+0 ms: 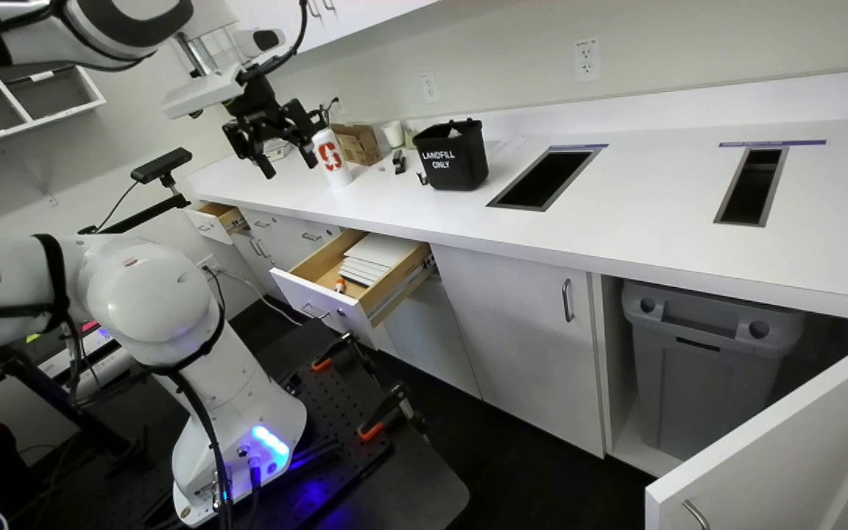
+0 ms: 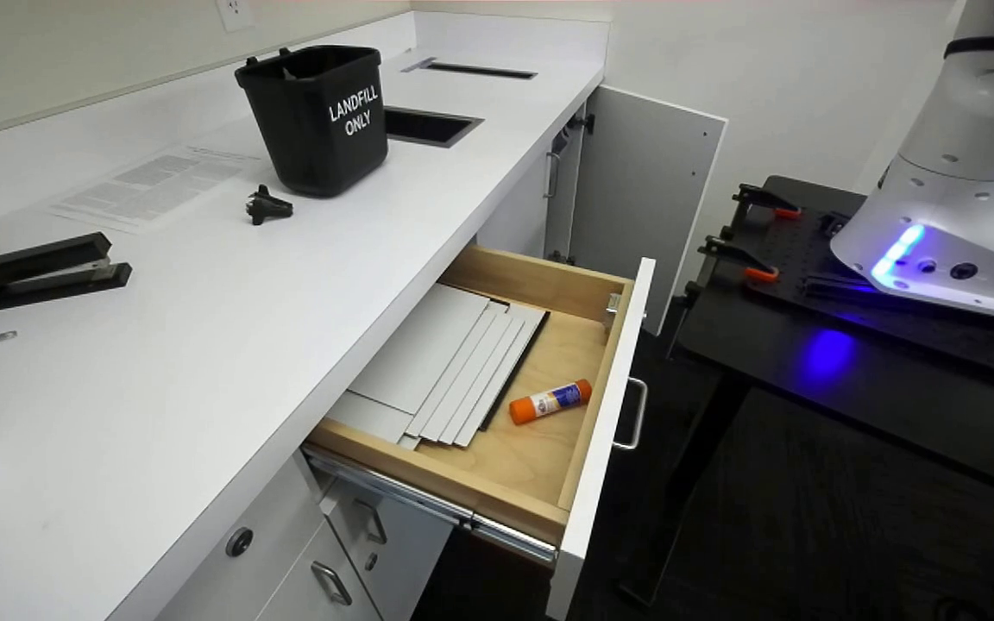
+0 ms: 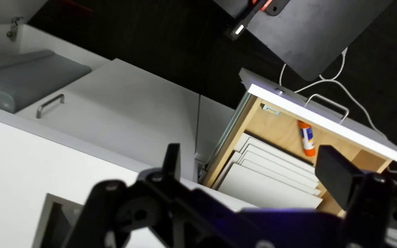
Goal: Pick up the glue stick and put it on the counter top
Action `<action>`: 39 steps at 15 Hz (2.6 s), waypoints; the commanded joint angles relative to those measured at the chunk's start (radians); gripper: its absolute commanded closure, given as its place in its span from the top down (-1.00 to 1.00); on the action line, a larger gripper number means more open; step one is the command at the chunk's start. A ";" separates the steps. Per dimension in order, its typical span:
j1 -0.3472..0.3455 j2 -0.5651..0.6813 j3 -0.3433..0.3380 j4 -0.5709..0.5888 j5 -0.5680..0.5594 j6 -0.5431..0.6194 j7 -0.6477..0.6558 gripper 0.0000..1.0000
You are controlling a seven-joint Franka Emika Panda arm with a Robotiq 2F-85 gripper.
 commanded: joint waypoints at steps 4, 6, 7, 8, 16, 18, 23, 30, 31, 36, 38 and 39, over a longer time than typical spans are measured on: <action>0.054 0.013 0.017 -0.015 -0.001 0.016 0.007 1.00; 0.054 0.013 0.014 -0.015 -0.001 0.016 0.006 1.00; 0.071 0.041 0.020 -0.018 0.026 0.067 0.010 1.00; 0.082 0.066 0.037 -0.019 0.035 0.100 0.015 1.00; 0.297 0.473 0.173 -0.096 0.242 0.668 0.007 1.00; 0.324 0.607 0.187 -0.081 0.238 0.782 0.008 1.00; 0.334 0.933 0.220 0.032 0.217 0.963 0.022 1.00; 0.325 0.844 0.221 -0.023 0.230 0.927 0.002 1.00; 0.318 0.869 0.229 -0.009 0.205 0.938 0.020 1.00; 0.264 1.033 0.298 0.065 -0.003 1.033 0.214 1.00; 0.247 1.097 0.310 0.099 -0.116 1.064 0.345 1.00; 0.284 1.128 0.275 0.122 -0.145 1.065 0.384 1.00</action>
